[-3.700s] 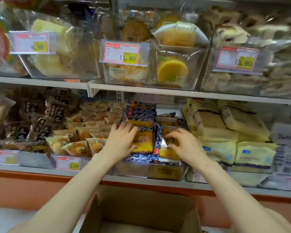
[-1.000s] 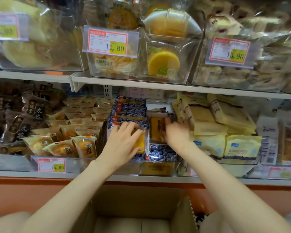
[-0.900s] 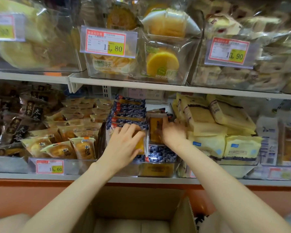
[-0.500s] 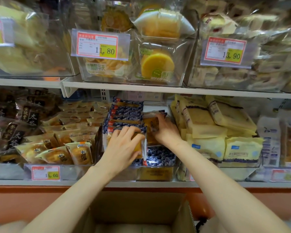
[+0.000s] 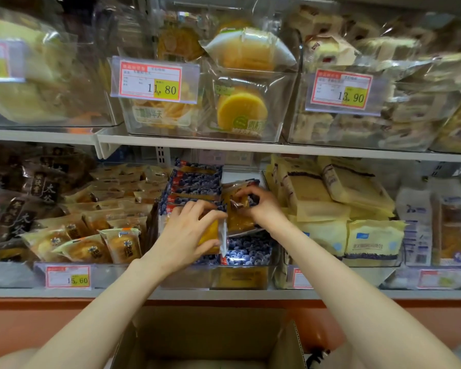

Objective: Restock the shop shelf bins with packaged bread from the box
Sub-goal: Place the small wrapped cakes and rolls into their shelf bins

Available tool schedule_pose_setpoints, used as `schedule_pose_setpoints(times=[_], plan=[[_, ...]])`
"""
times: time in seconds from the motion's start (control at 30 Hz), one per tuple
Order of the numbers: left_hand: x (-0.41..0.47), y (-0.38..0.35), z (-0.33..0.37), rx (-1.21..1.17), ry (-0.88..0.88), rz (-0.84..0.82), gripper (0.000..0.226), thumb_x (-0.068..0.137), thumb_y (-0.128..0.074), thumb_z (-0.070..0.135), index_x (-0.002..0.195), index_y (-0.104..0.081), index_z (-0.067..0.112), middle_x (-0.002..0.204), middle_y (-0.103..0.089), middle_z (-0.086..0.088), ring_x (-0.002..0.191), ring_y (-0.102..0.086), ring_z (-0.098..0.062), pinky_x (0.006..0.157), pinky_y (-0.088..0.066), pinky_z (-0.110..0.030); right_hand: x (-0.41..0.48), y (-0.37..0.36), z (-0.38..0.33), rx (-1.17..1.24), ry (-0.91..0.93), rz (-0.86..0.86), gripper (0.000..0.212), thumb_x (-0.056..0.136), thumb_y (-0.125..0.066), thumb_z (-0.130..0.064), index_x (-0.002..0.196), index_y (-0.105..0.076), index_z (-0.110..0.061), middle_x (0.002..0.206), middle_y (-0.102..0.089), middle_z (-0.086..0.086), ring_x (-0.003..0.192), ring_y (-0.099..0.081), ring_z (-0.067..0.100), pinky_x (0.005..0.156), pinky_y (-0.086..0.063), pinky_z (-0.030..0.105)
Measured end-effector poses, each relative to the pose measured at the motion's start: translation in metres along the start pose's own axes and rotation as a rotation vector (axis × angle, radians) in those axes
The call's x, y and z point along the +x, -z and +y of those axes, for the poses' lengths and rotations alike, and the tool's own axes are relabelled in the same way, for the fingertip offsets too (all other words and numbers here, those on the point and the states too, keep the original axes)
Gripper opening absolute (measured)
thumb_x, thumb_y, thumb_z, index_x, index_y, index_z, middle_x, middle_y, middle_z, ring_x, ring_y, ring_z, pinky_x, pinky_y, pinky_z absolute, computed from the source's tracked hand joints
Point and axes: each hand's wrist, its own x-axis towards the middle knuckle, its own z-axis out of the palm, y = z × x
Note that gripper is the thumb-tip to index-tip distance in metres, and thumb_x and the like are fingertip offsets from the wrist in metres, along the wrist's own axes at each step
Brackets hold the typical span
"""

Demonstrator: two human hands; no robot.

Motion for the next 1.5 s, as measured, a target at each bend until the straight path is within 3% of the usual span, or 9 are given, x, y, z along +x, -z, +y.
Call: schedule_pose_setpoints(times=[0.13,0.37,0.5,0.67,0.87,0.97,1.07,1.33,1.5], plan=[[0.008,-0.001,0.001,-0.054,0.036,0.005,0.057,0.078,-0.065,0.045,0.126,-0.042,0.025,0.113,-0.054,-0.008,0.098,-0.054,-0.027,0.074,-0.048,-0.04,0.018,0.028,-0.017,-0.262,0.105,-0.014,0.043,0.076,-0.074,-0.002,0.078,-0.061,-0.043,0.126,-0.06,-0.01,0.117,-0.054,0.016,0.081,-0.048,0.024],[0.049,0.005,-0.003,-0.2,0.156,-0.067,0.095,0.07,-0.075,0.046,0.14,-0.011,0.035,0.147,-0.025,-0.008,0.135,-0.024,-0.031,0.111,-0.019,-0.046,0.046,0.054,-0.039,-0.562,0.221,-0.605,0.038,0.074,-0.066,0.009,0.092,-0.069,-0.024,0.094,-0.06,-0.02,0.09,-0.053,-0.002,0.08,-0.041,0.018],[0.071,-0.003,-0.008,-0.154,0.154,-0.282,0.099,0.072,-0.071,0.052,0.148,-0.012,0.027,0.152,-0.021,-0.001,0.14,-0.015,-0.02,0.115,-0.003,-0.041,0.055,0.047,-0.029,-0.601,0.204,-0.652,0.032,0.077,-0.064,0.006,0.088,-0.071,-0.024,0.089,-0.058,-0.025,0.09,-0.054,0.003,0.084,-0.042,0.022],[0.071,-0.015,-0.014,-0.153,0.149,-0.358,0.088,0.075,-0.067,0.054,0.146,-0.021,0.033,0.152,-0.025,0.005,0.139,-0.019,-0.019,0.113,-0.007,-0.043,0.055,0.063,-0.032,-0.571,0.2,-0.757,0.027,0.08,-0.067,0.001,0.088,-0.072,-0.023,0.087,-0.063,-0.02,0.077,-0.055,-0.008,0.072,-0.039,0.01],[0.069,-0.02,-0.02,-0.116,0.104,-0.351,0.079,0.077,-0.064,0.057,0.144,-0.028,0.036,0.149,-0.026,0.007,0.136,-0.021,-0.019,0.111,-0.011,-0.039,0.091,0.074,-0.037,-0.399,0.201,-0.487,0.025,0.085,-0.059,0.01,0.106,-0.064,-0.002,0.108,-0.063,0.01,0.095,-0.061,0.008,0.089,-0.051,0.027],[0.066,-0.022,-0.024,-0.153,0.078,-0.352,0.076,0.076,-0.059,0.063,0.142,-0.031,0.037,0.147,-0.029,0.009,0.135,-0.022,-0.018,0.11,-0.015,-0.039,0.111,0.058,-0.027,-0.541,0.159,-0.485,0.029,0.084,-0.064,0.004,0.106,-0.061,-0.015,0.112,-0.06,0.011,0.107,-0.059,0.028,0.092,-0.051,0.038],[0.062,-0.022,-0.024,-0.2,0.041,-0.339,0.081,0.068,-0.04,0.074,0.14,-0.033,0.04,0.145,-0.033,0.011,0.135,-0.023,-0.02,0.107,-0.02,-0.039,0.121,0.042,-0.016,-0.803,0.16,-0.498,0.038,0.087,-0.065,-0.006,0.122,-0.057,-0.017,0.12,-0.058,0.009,0.111,-0.057,0.025,0.094,-0.048,0.037],[0.062,-0.023,-0.024,-0.179,0.028,-0.322,0.068,0.081,-0.061,0.054,0.141,-0.033,0.039,0.145,-0.03,0.007,0.134,-0.022,-0.019,0.109,-0.02,-0.039,0.135,0.031,-0.017,-0.994,0.068,-0.499,0.046,0.094,-0.057,-0.03,0.137,-0.046,-0.014,0.14,-0.046,0.01,0.106,-0.053,0.024,0.078,-0.038,0.024],[0.061,-0.023,-0.024,-0.19,0.024,-0.318,0.067,0.081,-0.061,0.054,0.14,-0.034,0.04,0.144,-0.031,0.007,0.133,-0.024,-0.019,0.107,-0.022,-0.037,0.14,0.021,-0.013,-0.948,-0.008,-0.559,0.053,0.095,-0.056,-0.034,0.141,-0.039,-0.015,0.147,-0.037,0.008,0.128,-0.043,0.026,0.091,-0.038,0.027]])
